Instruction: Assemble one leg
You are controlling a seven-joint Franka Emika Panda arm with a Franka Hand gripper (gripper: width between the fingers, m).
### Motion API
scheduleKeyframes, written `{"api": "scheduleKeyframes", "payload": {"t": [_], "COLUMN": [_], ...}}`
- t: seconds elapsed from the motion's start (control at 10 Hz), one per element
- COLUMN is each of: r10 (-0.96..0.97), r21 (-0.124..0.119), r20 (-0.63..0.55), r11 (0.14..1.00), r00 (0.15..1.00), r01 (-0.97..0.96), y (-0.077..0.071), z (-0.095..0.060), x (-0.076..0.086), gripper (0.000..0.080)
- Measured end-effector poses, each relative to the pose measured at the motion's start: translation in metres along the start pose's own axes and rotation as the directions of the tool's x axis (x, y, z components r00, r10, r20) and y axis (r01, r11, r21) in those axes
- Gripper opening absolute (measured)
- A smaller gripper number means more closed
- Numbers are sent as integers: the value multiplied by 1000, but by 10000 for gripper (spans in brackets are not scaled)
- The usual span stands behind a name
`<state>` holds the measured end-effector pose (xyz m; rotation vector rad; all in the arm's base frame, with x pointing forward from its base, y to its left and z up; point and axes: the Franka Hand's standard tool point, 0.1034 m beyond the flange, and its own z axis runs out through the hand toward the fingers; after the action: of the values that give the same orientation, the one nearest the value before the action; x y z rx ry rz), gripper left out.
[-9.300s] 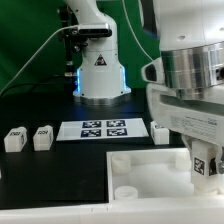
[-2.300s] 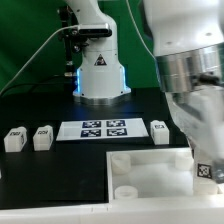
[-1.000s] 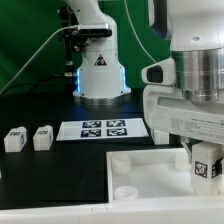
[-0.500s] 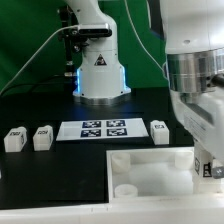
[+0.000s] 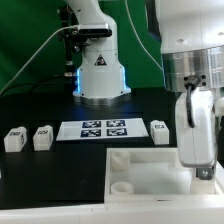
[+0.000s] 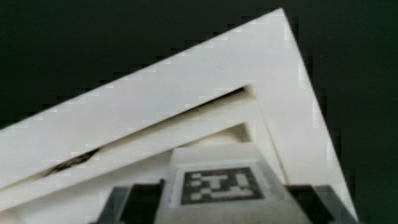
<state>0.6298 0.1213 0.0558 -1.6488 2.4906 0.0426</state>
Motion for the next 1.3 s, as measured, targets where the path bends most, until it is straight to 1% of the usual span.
{"api": "scheduleKeyframes", "payload": {"t": [0.1, 0.2, 0.3, 0.4, 0.5, 0.6, 0.7, 0.8, 0.9, 1.0, 1.3], "r10": [-14, -17, -18, -40, -71, -69, -135, -248, -331, -322, -326], "r21": [0, 0, 0, 0, 8, 33, 50, 61, 71, 73, 69], "r20": [0, 0, 0, 0, 7, 31, 41, 41, 43, 48, 44], "r11": [1000, 1000, 1000, 999, 997, 997, 990, 968, 942, 945, 944], "r00": [1000, 1000, 1000, 999, 997, 997, 990, 968, 943, 946, 944], "r01": [14, 17, 18, 40, 71, 68, 133, 245, 328, 318, 322], "y": [1, 1, 1, 1, 1, 2, 4, 4, 5, 7, 7], "z": [0, 0, 0, 0, -2, -9, -19, -28, -37, -40, -37], "x": [-1, -1, -1, -1, -3, -7, -6, -7, -11, -16, -14], "gripper": [384, 525, 610, 610, 641, 647, 647, 649, 649, 649, 649]}}
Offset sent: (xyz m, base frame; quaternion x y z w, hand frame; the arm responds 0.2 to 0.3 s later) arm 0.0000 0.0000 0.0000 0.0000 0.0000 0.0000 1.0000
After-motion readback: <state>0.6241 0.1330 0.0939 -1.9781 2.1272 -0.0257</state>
